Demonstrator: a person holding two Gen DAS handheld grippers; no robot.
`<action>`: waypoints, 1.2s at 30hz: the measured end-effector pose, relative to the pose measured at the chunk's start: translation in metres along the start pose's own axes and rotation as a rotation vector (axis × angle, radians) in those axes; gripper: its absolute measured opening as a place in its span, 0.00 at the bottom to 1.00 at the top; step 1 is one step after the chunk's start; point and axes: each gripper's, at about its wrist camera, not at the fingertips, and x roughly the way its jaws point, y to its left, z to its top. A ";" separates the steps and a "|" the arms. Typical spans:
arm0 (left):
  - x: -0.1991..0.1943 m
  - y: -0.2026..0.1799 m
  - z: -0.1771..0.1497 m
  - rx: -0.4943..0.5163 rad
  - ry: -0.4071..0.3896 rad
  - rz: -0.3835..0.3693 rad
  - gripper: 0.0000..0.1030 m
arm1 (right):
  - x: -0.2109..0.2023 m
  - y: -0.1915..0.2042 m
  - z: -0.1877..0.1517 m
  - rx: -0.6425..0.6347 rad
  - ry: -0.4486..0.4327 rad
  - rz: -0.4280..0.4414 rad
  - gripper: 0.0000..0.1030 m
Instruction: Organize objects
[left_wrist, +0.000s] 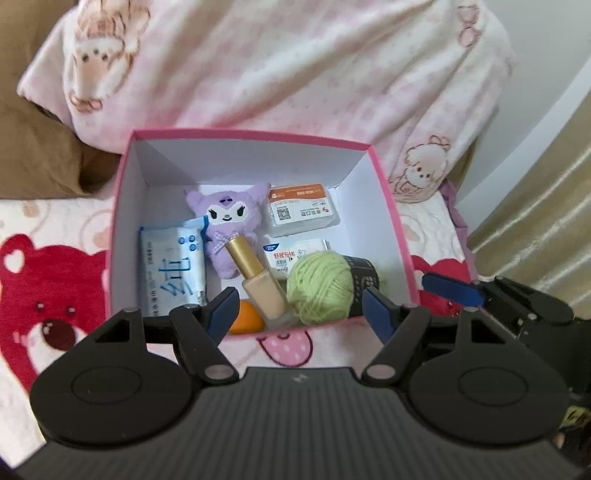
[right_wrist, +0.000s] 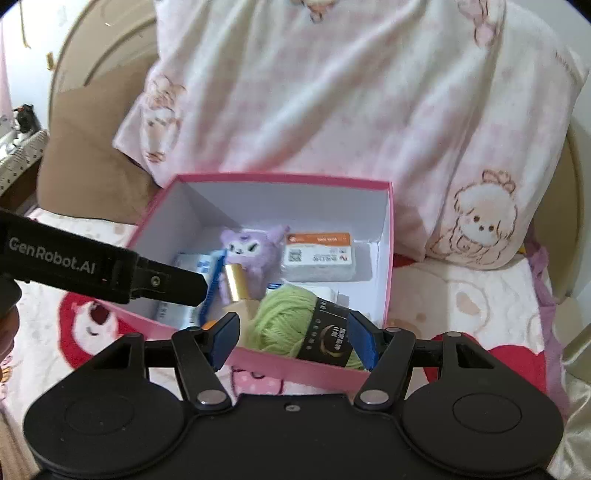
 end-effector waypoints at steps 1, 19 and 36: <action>-0.011 -0.002 -0.002 0.014 -0.009 0.013 0.72 | -0.010 0.002 0.001 0.003 -0.004 0.001 0.67; -0.115 -0.010 -0.056 0.098 -0.019 0.070 0.82 | -0.107 0.017 -0.019 0.071 0.058 -0.063 0.74; -0.128 -0.002 -0.105 0.080 0.010 0.093 0.83 | -0.124 0.044 -0.056 0.040 0.059 -0.062 0.80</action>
